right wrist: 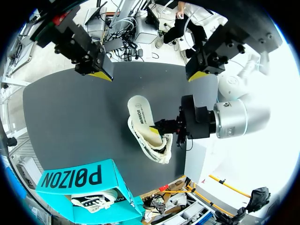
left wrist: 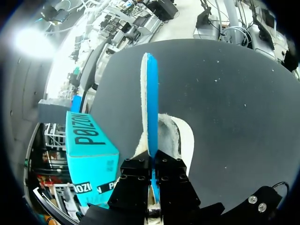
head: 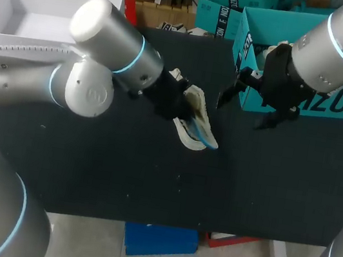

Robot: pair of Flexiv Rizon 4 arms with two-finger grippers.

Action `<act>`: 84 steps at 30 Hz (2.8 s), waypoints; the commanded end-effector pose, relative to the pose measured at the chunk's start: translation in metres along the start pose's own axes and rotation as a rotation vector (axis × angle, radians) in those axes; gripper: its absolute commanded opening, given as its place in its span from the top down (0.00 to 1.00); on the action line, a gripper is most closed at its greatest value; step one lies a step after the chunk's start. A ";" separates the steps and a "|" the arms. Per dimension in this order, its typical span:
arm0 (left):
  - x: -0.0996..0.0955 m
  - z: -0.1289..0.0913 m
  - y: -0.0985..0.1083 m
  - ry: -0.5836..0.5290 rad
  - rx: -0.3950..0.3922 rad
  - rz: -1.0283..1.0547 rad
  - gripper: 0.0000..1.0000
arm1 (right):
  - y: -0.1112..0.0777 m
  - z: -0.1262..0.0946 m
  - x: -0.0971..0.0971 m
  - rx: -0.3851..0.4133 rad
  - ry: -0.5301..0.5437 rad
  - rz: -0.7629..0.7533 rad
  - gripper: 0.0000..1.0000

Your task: Take the shoe out of the shoebox, open the shoe tongue, remove and reinsert the insole, then place the shoe into the shoebox

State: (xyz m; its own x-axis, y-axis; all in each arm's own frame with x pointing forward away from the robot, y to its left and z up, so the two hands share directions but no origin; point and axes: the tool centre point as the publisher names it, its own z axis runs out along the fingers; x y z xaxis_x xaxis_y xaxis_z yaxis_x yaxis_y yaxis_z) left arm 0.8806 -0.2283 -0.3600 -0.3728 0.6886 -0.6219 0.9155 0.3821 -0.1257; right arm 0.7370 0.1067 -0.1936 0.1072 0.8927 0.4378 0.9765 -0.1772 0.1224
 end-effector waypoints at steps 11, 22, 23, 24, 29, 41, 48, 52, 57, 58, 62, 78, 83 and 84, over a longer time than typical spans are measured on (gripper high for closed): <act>0.006 0.016 0.025 0.010 -0.130 -0.062 1.00 | 0.000 0.001 0.001 -0.001 -0.002 0.001 0.00; 0.004 0.016 0.047 -0.009 -0.213 -0.071 1.00 | 0.000 0.001 0.001 -0.001 -0.002 0.001 0.00; 0.004 0.016 0.049 -0.010 -0.219 -0.072 1.00 | 0.000 0.001 0.001 -0.001 -0.002 0.001 0.00; 0.004 0.015 0.050 -0.010 -0.223 -0.075 1.00 | 0.000 0.001 0.001 -0.001 -0.002 0.001 0.00; 0.004 0.010 0.058 -0.014 -0.264 -0.083 1.00 | 0.000 0.001 0.001 -0.001 -0.002 0.001 0.00; 0.005 0.008 0.076 0.001 -0.340 -0.111 1.00 | 0.000 0.001 0.001 -0.001 -0.002 0.001 0.00; 0.007 0.010 0.089 0.014 -0.376 -0.146 1.00 | 0.000 0.001 0.001 -0.001 -0.002 0.001 0.00; 0.007 0.010 0.088 0.017 -0.364 -0.155 1.00 | 0.000 0.001 0.001 -0.001 -0.002 0.001 0.00; 0.005 0.003 0.077 -0.013 -0.315 -0.171 0.00 | 0.000 0.001 0.001 -0.001 -0.002 0.001 0.00; 0.005 0.001 0.074 -0.021 -0.302 -0.177 0.00 | 0.000 0.001 0.001 -0.001 -0.002 0.001 0.00; 0.006 -0.010 0.065 -0.046 -0.278 -0.181 0.00 | 0.000 0.001 0.001 -0.001 -0.002 0.001 0.00; 0.035 -0.047 0.040 -0.086 -0.272 -0.190 0.00 | 0.000 0.001 0.001 -0.001 -0.002 0.001 0.00; 0.042 -0.044 0.048 -0.081 -0.282 -0.211 0.13 | 0.000 0.001 0.001 -0.001 -0.002 0.001 0.00; 0.043 -0.042 0.051 -0.081 -0.286 -0.216 0.13 | 0.000 0.001 0.001 -0.001 -0.002 0.001 0.00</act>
State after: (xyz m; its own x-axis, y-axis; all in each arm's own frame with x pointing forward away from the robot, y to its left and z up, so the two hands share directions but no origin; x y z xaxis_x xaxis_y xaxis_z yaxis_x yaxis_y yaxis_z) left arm 0.9010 -0.1553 -0.3558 -0.5323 0.5316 -0.6589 0.7339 0.6777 -0.0461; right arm 0.7370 0.1067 -0.1936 0.1073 0.8927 0.4377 0.9765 -0.1773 0.1224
